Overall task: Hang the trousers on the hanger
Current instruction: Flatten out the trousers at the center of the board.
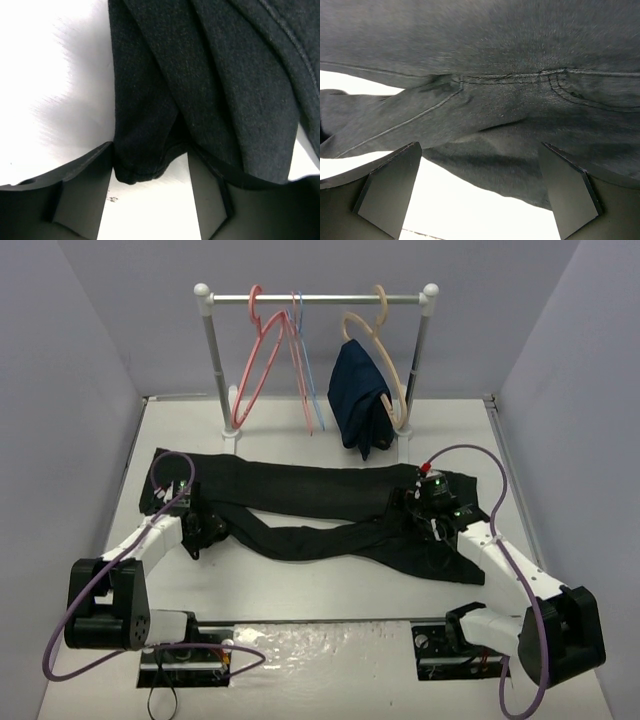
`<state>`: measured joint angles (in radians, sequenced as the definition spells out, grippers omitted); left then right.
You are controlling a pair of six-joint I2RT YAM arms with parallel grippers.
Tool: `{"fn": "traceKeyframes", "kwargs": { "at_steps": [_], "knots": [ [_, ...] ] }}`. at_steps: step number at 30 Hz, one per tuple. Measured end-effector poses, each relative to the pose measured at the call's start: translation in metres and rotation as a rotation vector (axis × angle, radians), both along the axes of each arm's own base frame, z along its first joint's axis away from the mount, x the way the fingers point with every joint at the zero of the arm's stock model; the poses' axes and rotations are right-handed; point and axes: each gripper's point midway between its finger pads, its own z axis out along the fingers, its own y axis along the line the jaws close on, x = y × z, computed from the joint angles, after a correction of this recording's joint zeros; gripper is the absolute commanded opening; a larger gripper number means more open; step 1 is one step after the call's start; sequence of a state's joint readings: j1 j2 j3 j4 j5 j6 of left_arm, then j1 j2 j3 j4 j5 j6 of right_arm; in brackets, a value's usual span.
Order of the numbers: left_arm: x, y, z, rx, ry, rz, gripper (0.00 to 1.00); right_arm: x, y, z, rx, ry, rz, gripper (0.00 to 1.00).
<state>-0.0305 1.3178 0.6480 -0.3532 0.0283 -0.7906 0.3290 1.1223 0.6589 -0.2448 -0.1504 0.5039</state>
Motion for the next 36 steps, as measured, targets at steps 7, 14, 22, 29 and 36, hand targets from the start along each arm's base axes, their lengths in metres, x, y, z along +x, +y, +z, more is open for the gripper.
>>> {"fn": "traceKeyframes", "kwargs": {
  "at_steps": [7, 14, 22, 29, 36],
  "knots": [
    [0.004, 0.006, -0.004, 0.033, 0.005, 0.007, 0.00, -0.013, 0.002, -0.052, 0.022, 0.128, -0.067, 1.00],
    [0.004, 0.017, 0.022, 0.114, 0.007, -0.042, 0.00, 0.000, 0.001, -0.055, 0.059, 0.109, -0.156, 1.00],
    [0.019, 0.069, 0.152, 0.430, -0.185, -0.055, 0.00, 0.024, -0.053, -0.052, 0.099, 0.100, -0.383, 1.00],
    [-0.018, 0.127, 0.183, 0.675, -0.103, 0.040, 0.60, 0.023, -0.089, -0.035, -0.013, 0.097, -0.453, 1.00],
    [-0.039, 0.136, 0.168, 0.716, -0.033, 0.062, 0.85, 0.046, -0.072, 0.030, -0.078, -0.092, -0.331, 1.00]
  ]
}}
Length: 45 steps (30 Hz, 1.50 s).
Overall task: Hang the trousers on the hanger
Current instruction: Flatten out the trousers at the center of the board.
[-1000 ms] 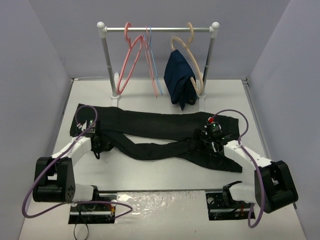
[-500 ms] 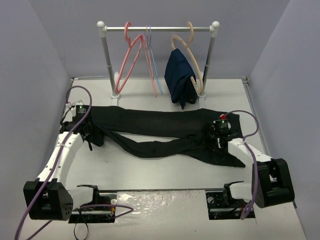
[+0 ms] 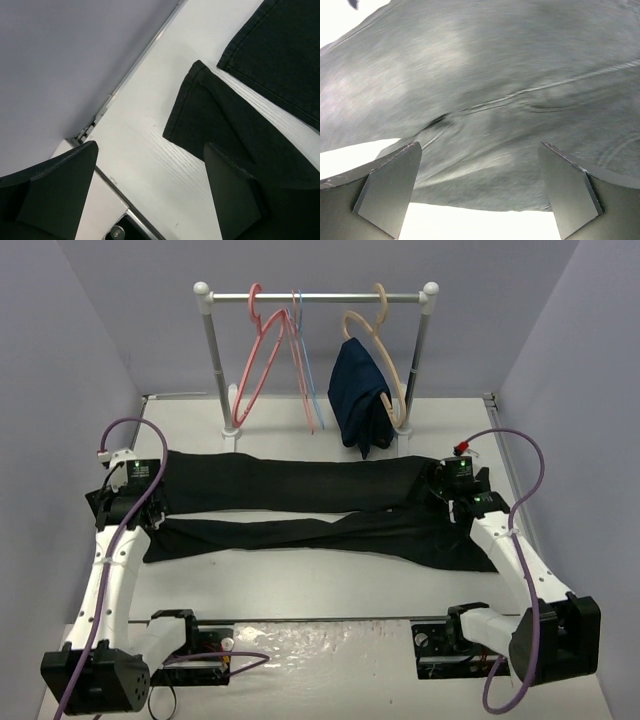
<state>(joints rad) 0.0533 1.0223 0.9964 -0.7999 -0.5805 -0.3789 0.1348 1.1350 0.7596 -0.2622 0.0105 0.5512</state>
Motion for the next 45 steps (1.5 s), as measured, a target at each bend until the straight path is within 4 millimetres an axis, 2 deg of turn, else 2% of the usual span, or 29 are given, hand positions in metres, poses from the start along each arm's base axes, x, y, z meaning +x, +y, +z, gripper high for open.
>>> {"fn": "traceKeyframes", "kwargs": {
  "at_steps": [2, 6, 10, 14, 17, 19, 22, 25, 28, 33, 36, 45],
  "knots": [
    [-0.007, -0.003, -0.003, -0.017, -0.020, -0.010, 0.85, 0.000, 0.013, 0.009, -0.016, -0.025, 0.060, 1.00],
    [-0.008, -0.025, -0.012, -0.121, -0.061, -0.089, 0.83, -0.010, 0.031, 0.006, -0.037, -0.005, 0.155, 0.99],
    [0.001, -0.067, -0.035, -0.269, -0.050, -0.222, 0.82, -0.023, 0.046, -0.010, -0.049, 0.042, 0.227, 0.91],
    [0.001, -0.112, -0.063, -0.393, 0.006, -0.323, 0.82, -0.037, 0.061, -0.030, -0.056, 0.108, 0.285, 0.88],
    [-0.002, -0.131, -0.077, -0.448, 0.017, -0.333, 0.82, -0.047, 0.074, -0.043, -0.057, 0.145, 0.322, 0.88],
    [-0.006, -0.136, -0.089, -0.472, 0.030, -0.311, 0.82, -0.052, 0.084, -0.050, -0.055, 0.158, 0.346, 0.88],
    [-0.014, -0.133, -0.106, -0.480, 0.050, -0.240, 0.81, -0.056, 0.096, -0.062, -0.040, 0.174, 0.357, 0.88],
    [-0.019, -0.126, -0.116, -0.472, 0.056, -0.170, 0.78, -0.060, 0.096, -0.077, -0.030, 0.202, 0.336, 0.88],
    [-0.014, -0.114, -0.116, -0.476, 0.013, -0.089, 0.74, -0.067, 0.093, -0.088, -0.029, 0.230, 0.318, 0.89],
    [-0.006, -0.075, -0.116, -0.491, -0.066, 0.102, 0.70, -0.065, 0.094, -0.087, -0.019, 0.217, 0.311, 0.89],
    [0.000, -0.060, -0.120, -0.508, -0.076, 0.179, 0.69, -0.063, 0.095, -0.085, -0.012, 0.207, 0.309, 0.89],
    [0.036, -0.055, -0.128, -0.557, -0.082, 0.194, 0.64, -0.060, 0.097, -0.077, -0.001, 0.176, 0.309, 0.90]
  ]
}}
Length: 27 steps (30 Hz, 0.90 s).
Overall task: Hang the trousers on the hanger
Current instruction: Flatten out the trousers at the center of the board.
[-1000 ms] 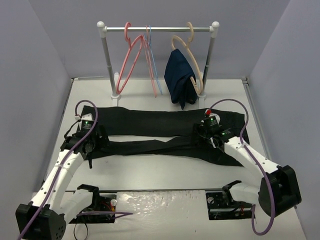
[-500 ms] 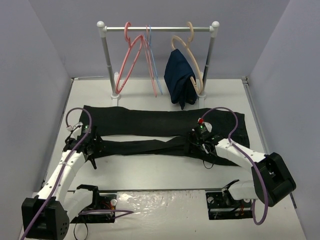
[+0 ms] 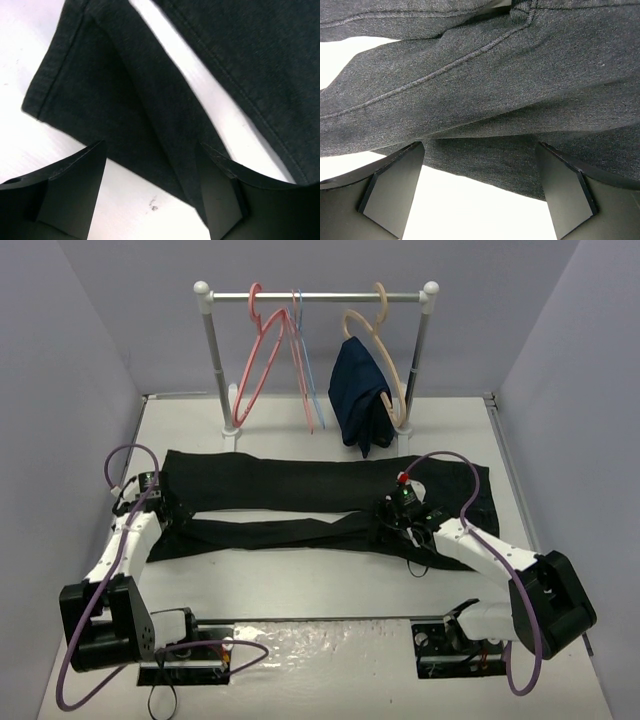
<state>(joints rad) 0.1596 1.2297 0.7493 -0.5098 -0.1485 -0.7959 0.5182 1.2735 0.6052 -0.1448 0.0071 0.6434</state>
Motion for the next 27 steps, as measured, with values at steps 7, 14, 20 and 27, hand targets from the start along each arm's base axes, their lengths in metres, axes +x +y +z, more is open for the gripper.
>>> {"fn": "traceKeyframes", "kwargs": {
  "at_steps": [7, 14, 20, 27],
  "knots": [
    [0.015, 0.002, -0.008, -0.010, 0.008, 0.003, 0.61, 0.000, 0.000, 0.000, -0.002, -0.001, 0.004, 0.91],
    [0.016, 0.001, -0.020, -0.032, 0.043, 0.024, 0.59, 0.000, -0.001, 0.000, -0.007, -0.003, 0.013, 0.92],
    [0.020, 0.002, -0.023, -0.034, 0.050, 0.030, 0.47, 0.000, -0.001, 0.000, -0.009, -0.002, 0.017, 0.92],
    [0.022, 0.004, -0.032, -0.039, 0.074, 0.037, 0.36, -0.001, 0.000, -0.001, -0.007, 0.000, 0.019, 0.92]
  ]
}}
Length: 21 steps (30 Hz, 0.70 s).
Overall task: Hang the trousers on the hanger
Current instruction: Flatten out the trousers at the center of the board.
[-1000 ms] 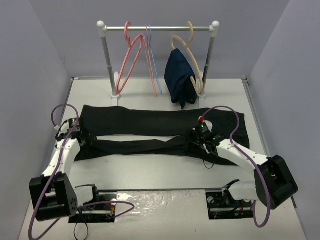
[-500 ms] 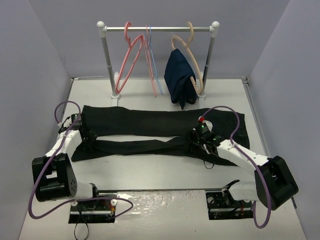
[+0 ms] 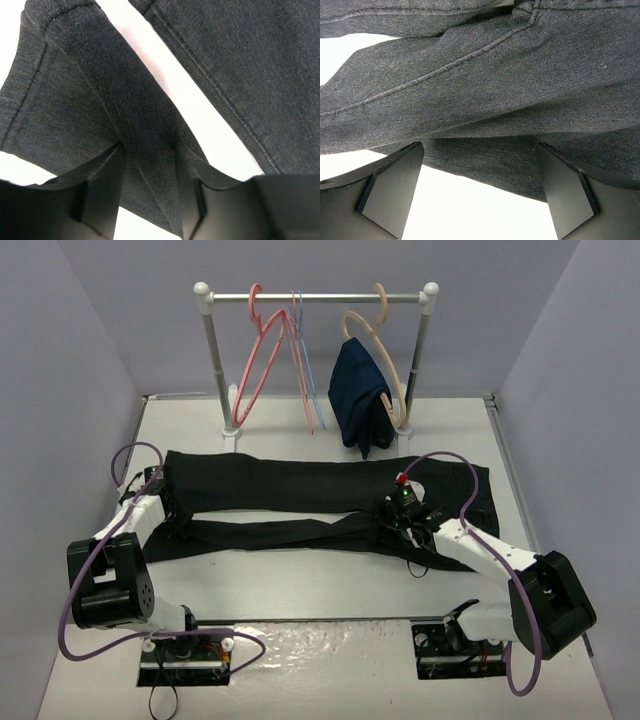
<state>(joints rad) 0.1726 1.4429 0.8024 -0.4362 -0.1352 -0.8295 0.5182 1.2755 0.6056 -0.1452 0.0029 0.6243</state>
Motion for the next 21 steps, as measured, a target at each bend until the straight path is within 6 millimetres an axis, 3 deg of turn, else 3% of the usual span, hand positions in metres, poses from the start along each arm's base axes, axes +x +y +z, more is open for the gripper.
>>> {"fn": "traceKeyframes", "kwargs": {
  "at_steps": [4, 8, 13, 16, 21],
  "knots": [
    [0.002, 0.001, 0.000, 0.000, -0.007, 0.002, 0.24, -0.001, -0.001, -0.003, -0.007, 0.012, 0.000, 0.92],
    [0.004, 0.002, 0.000, 0.000, -0.014, 0.003, 0.03, -0.002, -0.001, -0.005, -0.010, 0.018, 0.001, 0.92],
    [0.005, 0.002, 0.011, 0.010, -0.037, -0.012, 0.00, -0.002, -0.001, -0.005, -0.010, 0.018, 0.000, 0.92],
    [0.019, 0.004, 0.044, 0.025, -0.108, -0.036, 0.00, -0.002, -0.001, -0.005, -0.010, 0.018, 0.000, 0.92],
    [0.055, 0.004, 0.134, 0.054, -0.344, -0.083, 0.00, -0.001, -0.001, -0.005, -0.010, 0.017, -0.001, 0.92]
  ]
}}
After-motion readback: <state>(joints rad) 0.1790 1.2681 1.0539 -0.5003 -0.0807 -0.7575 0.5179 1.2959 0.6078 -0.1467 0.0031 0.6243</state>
